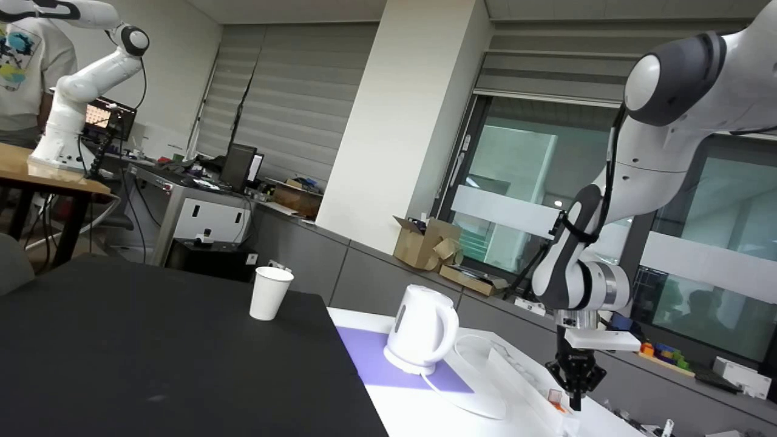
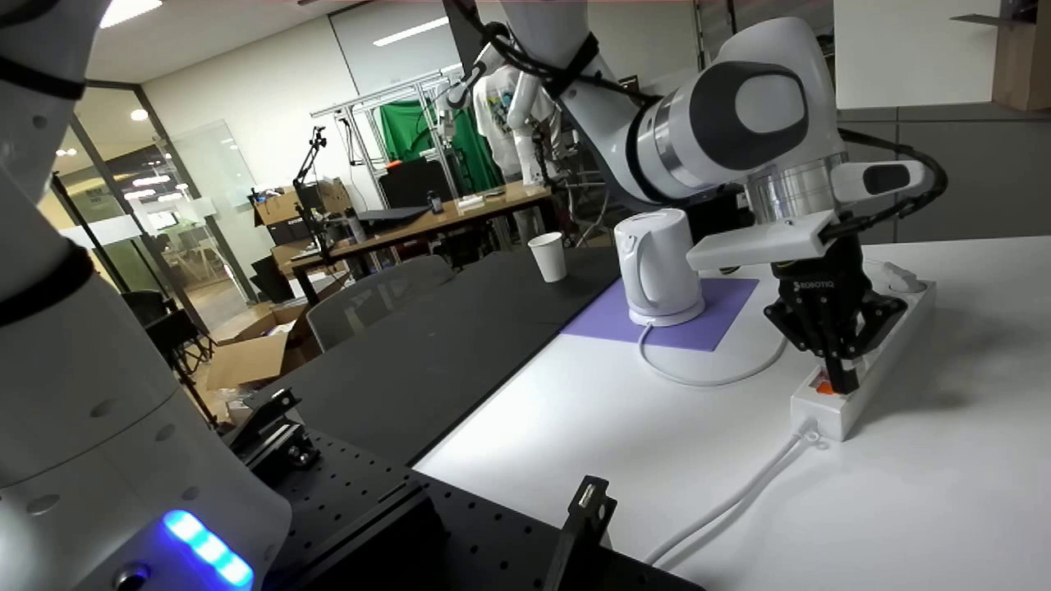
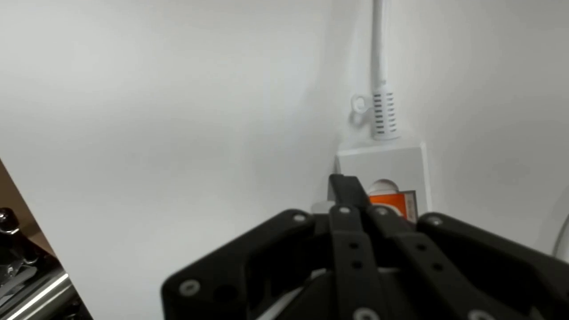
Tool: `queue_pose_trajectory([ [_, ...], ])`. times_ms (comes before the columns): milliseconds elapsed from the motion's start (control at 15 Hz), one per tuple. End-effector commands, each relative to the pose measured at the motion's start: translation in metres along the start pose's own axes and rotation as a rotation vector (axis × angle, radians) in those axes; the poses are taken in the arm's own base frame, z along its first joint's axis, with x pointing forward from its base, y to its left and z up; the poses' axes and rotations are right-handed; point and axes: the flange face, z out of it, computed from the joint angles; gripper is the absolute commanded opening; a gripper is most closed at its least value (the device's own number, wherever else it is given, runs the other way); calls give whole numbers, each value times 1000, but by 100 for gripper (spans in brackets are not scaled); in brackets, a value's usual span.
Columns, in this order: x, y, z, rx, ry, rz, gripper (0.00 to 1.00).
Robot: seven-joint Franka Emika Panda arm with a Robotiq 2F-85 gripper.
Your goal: Turn on the switch at the first from the bottom
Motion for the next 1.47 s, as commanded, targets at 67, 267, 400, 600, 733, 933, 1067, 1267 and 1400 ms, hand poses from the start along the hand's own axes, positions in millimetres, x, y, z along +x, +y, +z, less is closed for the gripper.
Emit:
queue_pose_trajectory([
  [67, 8, 3, 1, 14, 26, 15, 0],
  [267, 9, 0, 2, 31, 25, 14, 0],
  [400, 9, -2, 3, 42, 27, 11, 0],
  [600, 9, -6, 3, 58, 48, 6, 0],
  [733, 10, -9, 2, 64, 66, -3, 0],
  [933, 12, -13, 2, 71, 80, -14, 0],
  [1067, 12, -15, 3, 73, 75, -15, 0],
  [1267, 11, -16, 5, 71, 58, -10, 0],
  [1400, 11, -15, 6, 68, 53, -5, 0],
])
